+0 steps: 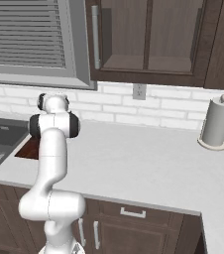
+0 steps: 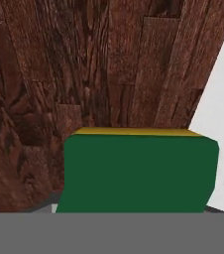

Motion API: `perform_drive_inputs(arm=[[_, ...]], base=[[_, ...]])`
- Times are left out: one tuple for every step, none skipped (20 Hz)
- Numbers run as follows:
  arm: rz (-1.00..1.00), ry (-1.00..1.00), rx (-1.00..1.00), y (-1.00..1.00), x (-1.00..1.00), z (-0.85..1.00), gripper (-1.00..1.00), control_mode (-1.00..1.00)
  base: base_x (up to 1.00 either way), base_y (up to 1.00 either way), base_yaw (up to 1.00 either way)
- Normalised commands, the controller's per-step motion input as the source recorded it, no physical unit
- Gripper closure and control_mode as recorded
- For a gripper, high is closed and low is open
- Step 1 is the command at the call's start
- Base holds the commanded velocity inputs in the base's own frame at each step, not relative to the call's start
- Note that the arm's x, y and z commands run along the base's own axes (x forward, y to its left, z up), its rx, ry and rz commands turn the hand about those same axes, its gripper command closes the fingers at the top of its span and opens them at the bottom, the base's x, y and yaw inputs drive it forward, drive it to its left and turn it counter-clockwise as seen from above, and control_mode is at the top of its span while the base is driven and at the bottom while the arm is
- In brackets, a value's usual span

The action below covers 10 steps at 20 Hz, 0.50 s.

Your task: Pick up the sponge from the counter and clean the cutting board by briefly scrubbing or pressing down on the cutting board. Once finished, release the sponge.

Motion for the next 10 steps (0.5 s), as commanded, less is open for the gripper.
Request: perform_drive_inputs(arm=[[0.0, -0.04, 0.0, 0.0, 0.9, -0.04, 1.0, -1.0], [0.0, -0.05, 0.0, 0.0, 0.88, -0.03, 1.0, -1.0], [0.0, -0.05, 0.0, 0.0, 0.86, 0.0, 1.0, -1.0], [0.0, -0.06, 0.0, 0.0, 0.79, 0.0, 1.0, -1.0], [0.0, -0.06, 0.0, 0.0, 0.69, 0.0, 1.0, -1.0], [0.0, -0.07, 0.0, 0.0, 0.59, 0.0, 1.0, -1.0], [0.0, -0.07, 0.0, 0.0, 0.49, 0.0, 1.0, -1.0], [-0.01, -0.05, 0.0, 0.0, 0.19, 0.0, 1.0, -1.0], [0.0, -0.01, 0.0, 0.0, -0.1, 0.0, 1.0, -1.0], [0.0, 0.0, 0.0, -0.16, -0.64, 0.0, 1.0, -1.0]], base=[[0.0, 0.0, 0.0], [0.0, 0.0, 0.0], [0.0, 0.0, 0.0], [0.0, 0.0, 0.0], [0.0, 0.0, 0.0], [0.0, 0.0, 0.0], [0.0, 0.0, 0.0], [0.0, 0.0, 0.0], [0.0, 0.0, 0.0], [0.0, 0.0, 0.0]])
